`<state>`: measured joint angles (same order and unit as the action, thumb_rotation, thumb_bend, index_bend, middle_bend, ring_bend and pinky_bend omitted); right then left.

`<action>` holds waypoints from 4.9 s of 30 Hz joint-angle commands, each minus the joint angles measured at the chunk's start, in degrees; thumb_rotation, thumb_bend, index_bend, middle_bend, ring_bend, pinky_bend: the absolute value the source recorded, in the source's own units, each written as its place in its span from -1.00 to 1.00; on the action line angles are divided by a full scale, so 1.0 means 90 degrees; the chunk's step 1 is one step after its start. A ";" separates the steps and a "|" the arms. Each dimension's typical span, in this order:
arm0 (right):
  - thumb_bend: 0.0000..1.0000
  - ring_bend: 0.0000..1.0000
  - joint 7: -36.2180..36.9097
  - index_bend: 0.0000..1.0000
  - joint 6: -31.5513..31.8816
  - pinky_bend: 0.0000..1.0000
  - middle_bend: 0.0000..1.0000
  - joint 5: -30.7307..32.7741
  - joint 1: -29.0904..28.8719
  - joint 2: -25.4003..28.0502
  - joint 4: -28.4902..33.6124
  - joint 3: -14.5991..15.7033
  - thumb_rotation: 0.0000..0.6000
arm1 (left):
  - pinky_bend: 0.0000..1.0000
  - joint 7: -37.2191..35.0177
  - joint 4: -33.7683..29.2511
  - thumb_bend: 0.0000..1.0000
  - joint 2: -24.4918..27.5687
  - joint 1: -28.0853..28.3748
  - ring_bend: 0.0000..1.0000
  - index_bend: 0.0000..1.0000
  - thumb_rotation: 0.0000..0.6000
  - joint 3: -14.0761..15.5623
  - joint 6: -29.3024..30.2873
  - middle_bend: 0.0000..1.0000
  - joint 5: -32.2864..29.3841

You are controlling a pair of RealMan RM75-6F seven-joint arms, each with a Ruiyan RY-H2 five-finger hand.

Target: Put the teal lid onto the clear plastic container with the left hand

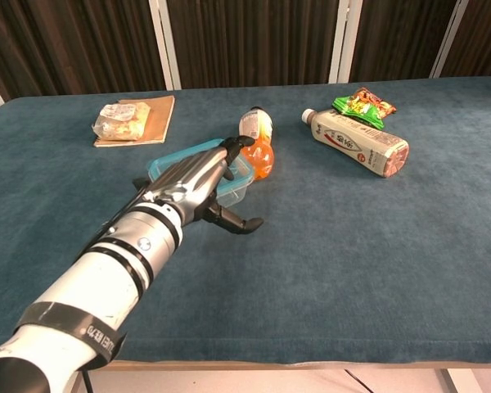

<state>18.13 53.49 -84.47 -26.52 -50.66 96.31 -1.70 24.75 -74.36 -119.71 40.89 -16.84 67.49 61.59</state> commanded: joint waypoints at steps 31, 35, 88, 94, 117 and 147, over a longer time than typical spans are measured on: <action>-0.74 -1.00 0.0129 -1.00 0.0052 -1.00 -1.00 -0.0063 0.0018 0.0033 -0.0046 0.0013 1.00 | -0.95 0.0416 -0.0010 -0.30 0.0332 -0.0169 -0.81 -1.00 -0.49 0.0141 0.0508 -0.56 0.0593; -0.74 -1.00 0.0140 -1.00 0.0044 -1.00 -1.00 -0.0091 0.0010 0.0024 -0.0046 0.0024 1.00 | -1.00 0.0945 0.0376 -0.22 0.0244 -0.0127 -0.77 -1.00 -0.58 0.0186 0.0529 -0.40 0.0525; -0.74 -1.00 0.0171 -1.00 -0.0116 -1.00 -1.00 -0.0033 -0.0067 0.0049 -0.0042 0.0041 1.00 | -1.00 0.0698 0.1138 -0.08 0.0395 -0.0195 -0.63 -1.00 -0.53 -0.0109 0.0431 -0.31 0.0644; -0.74 -1.00 0.0136 -1.00 -0.0152 -1.00 -1.00 0.0010 -0.0071 0.0025 -0.0067 0.0045 1.00 | -1.00 0.0245 0.1316 -0.03 0.0310 -0.0030 -0.71 -1.00 -0.55 -0.0134 0.0342 -0.41 0.0848; -0.74 -1.00 0.0220 -1.00 -0.0238 -1.00 -1.00 0.0084 -0.0037 0.0154 -0.0093 0.0060 1.00 | -1.00 -0.0589 0.2709 0.01 -0.0327 0.0432 -0.83 -1.00 -0.34 -0.0157 -0.0198 -0.44 0.0958; -0.74 -1.00 0.0058 -1.00 -0.0340 -1.00 -1.00 0.0113 -0.0109 0.0050 0.0016 0.0029 1.00 | -1.00 0.0606 0.0759 -0.01 0.0842 -0.0298 -0.76 -1.00 -0.32 0.0246 0.0849 -0.39 0.1288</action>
<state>18.69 50.45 -83.42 -27.47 -50.18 96.41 -1.43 28.63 -65.85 -113.65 39.52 -15.13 74.74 74.18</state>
